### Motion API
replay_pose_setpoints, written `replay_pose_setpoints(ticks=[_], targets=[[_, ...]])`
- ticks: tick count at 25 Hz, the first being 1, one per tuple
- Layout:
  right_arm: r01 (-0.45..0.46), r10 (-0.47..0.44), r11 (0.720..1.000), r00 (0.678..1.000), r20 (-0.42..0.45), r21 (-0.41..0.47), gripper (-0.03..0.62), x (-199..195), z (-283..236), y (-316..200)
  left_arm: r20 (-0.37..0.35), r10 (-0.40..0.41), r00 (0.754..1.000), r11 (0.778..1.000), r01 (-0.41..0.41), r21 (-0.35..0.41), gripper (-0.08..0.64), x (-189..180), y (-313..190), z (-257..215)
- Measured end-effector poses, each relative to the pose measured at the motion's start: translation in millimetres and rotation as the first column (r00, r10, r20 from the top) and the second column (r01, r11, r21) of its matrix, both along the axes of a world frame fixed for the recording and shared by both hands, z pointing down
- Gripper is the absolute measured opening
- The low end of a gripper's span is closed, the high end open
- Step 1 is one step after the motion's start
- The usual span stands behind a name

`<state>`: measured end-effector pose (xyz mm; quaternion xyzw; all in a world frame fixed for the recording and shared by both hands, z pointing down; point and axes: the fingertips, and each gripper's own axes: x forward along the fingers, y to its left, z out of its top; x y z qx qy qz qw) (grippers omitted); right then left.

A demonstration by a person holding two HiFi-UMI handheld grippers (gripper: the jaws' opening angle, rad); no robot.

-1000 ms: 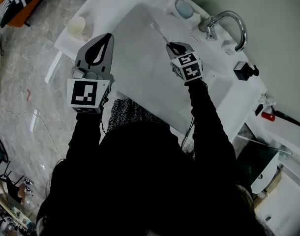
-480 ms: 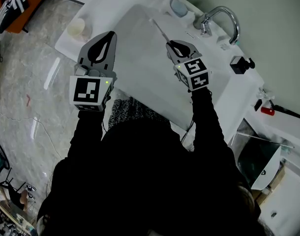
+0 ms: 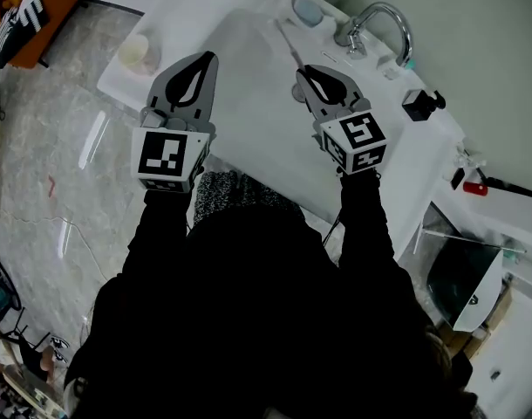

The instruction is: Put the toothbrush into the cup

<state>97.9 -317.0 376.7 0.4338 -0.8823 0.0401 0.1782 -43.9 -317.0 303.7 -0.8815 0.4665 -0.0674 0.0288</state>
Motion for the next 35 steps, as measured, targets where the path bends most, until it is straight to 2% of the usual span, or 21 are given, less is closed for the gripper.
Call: replay_pose_setpoints(ticks=[6, 8, 12, 13, 15, 18, 23, 35], targets=[[-0.01, 0.01, 1.0, 1.0, 0.019, 0.029, 0.052, 4, -18, 17, -0.014, 0.052, 0.999, 0.998, -0.052, -0.026, 0.009, 12, 8, 4], [-0.009, 0.009, 0.999, 1.0, 0.021, 0.036, 0.052, 4, -21, 20, -0.058, 0.083, 0.995, 0.994, -0.087, -0.062, 0.009, 20, 9, 7], [-0.002, 0.0, 0.999, 0.999, 0.036, 0.046, 0.052, 1, -27, 25, -0.206, 0.121, 0.971, 0.978, -0.152, -0.142, 0.012, 29, 11, 14], [0.001, -0.003, 0.999, 0.999, 0.039, 0.047, 0.052, 0, -27, 26, -0.234, 0.127, 0.964, 0.973, -0.167, -0.159, 0.039, 32, 12, 16], [0.006, -0.008, 0.999, 0.999, 0.041, 0.05, 0.052, -2, -28, 28, -0.274, 0.144, 0.951, 0.963, -0.199, -0.184, 0.165, 37, 13, 16], [0.017, -0.019, 0.998, 0.999, 0.041, 0.055, 0.052, -6, -30, 31, -0.315, 0.179, 0.932, 0.948, -0.249, -0.198, 0.19, 46, 16, 13], [0.035, -0.038, 0.998, 0.998, 0.045, 0.058, 0.052, -14, -31, 36, -0.339, 0.218, 0.915, 0.935, -0.295, -0.197, 0.192, 58, 20, 10], [0.076, -0.079, 0.996, 0.996, 0.047, 0.054, 0.052, -33, -30, 47, -0.338, 0.264, 0.904, 0.921, -0.339, -0.189, 0.192, 76, 25, 4]])
